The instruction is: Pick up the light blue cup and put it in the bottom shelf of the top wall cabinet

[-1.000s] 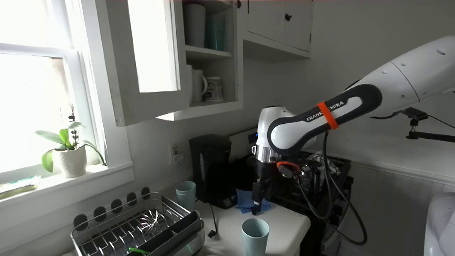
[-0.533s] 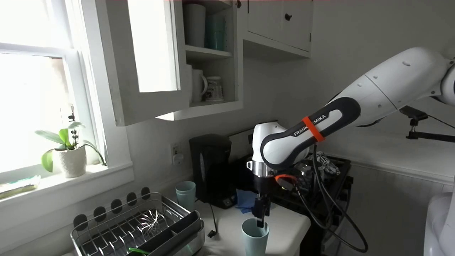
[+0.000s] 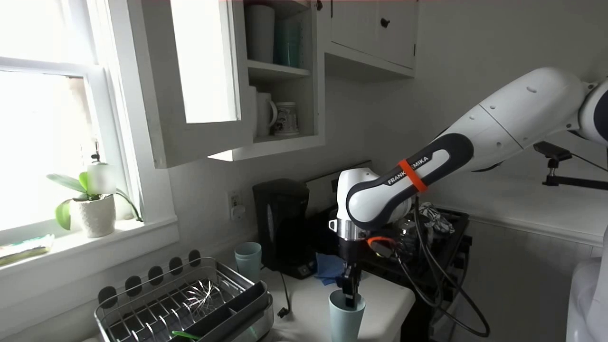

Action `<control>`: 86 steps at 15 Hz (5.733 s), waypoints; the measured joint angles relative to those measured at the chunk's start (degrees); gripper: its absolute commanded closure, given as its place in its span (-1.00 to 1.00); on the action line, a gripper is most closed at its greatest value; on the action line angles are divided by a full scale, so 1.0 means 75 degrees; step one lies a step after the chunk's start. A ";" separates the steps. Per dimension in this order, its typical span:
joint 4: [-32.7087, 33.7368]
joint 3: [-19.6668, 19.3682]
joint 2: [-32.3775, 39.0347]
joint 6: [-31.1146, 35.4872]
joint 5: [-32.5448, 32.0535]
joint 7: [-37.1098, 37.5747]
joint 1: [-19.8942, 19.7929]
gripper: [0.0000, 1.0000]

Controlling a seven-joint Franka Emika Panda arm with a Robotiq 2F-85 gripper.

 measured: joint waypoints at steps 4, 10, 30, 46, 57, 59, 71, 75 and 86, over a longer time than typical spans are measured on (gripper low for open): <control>0.0051 -0.0033 -0.0006 -0.0004 -0.0019 0.0000 -0.0110 1.00; 0.0152 -0.0126 -0.0051 -0.0119 -0.0042 0.0000 -0.0262 0.98; 0.2422 -0.0284 -0.1948 -0.4048 -0.0759 0.2343 -0.0773 0.96; 0.5491 -0.0563 -0.1766 -0.4089 -0.0500 0.4304 -0.1209 0.96; 0.6946 -0.0528 -0.1024 -0.4049 -0.0479 0.5282 -0.1227 0.97; 0.7019 -0.0576 -0.1007 -0.4009 -0.0471 0.5330 -0.1265 0.97; 0.7815 -0.0705 -0.0371 -0.2983 0.0032 0.5849 -0.1354 0.97; 0.8015 -0.0698 -0.0086 -0.2717 0.0246 0.5959 -0.1350 0.97; 0.8251 -0.0699 0.0299 -0.2552 0.0277 0.6501 -0.1350 0.96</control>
